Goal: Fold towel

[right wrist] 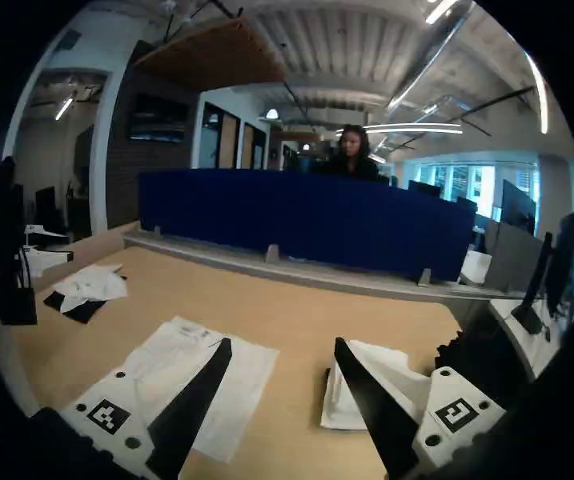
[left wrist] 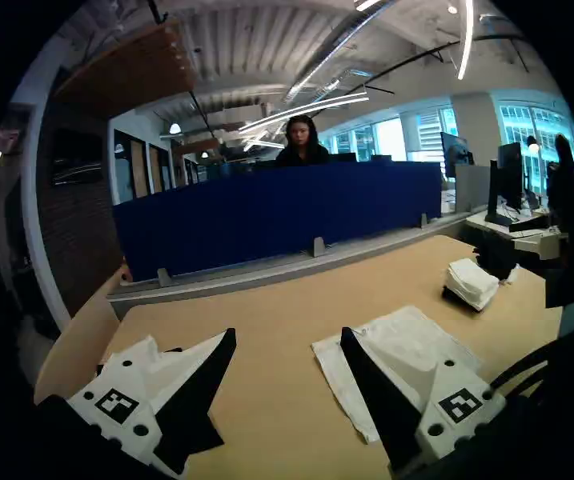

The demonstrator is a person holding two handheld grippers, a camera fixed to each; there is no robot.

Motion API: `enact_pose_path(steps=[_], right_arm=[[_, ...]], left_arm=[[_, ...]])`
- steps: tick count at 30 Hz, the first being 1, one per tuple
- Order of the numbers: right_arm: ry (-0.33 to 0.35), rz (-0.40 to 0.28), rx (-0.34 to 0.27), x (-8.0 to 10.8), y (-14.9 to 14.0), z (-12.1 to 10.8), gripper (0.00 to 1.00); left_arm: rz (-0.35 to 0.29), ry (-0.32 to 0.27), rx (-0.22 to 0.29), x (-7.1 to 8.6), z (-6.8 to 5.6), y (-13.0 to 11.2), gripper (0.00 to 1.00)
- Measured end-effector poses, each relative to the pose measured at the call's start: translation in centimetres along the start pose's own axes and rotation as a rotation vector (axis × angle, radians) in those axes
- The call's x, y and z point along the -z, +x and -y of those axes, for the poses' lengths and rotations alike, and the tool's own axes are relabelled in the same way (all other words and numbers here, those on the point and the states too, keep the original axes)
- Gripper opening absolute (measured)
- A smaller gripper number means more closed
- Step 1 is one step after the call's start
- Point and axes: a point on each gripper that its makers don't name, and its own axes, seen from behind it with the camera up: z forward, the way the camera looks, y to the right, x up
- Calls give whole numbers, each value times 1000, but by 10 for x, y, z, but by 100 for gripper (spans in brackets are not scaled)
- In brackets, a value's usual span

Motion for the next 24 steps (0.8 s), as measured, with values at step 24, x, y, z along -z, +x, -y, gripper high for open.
enact_pose_path(steps=[24], right_arm=[[279, 321, 196, 11, -82, 54, 100]], left_arm=[[267, -363, -109, 11, -76, -74, 97]])
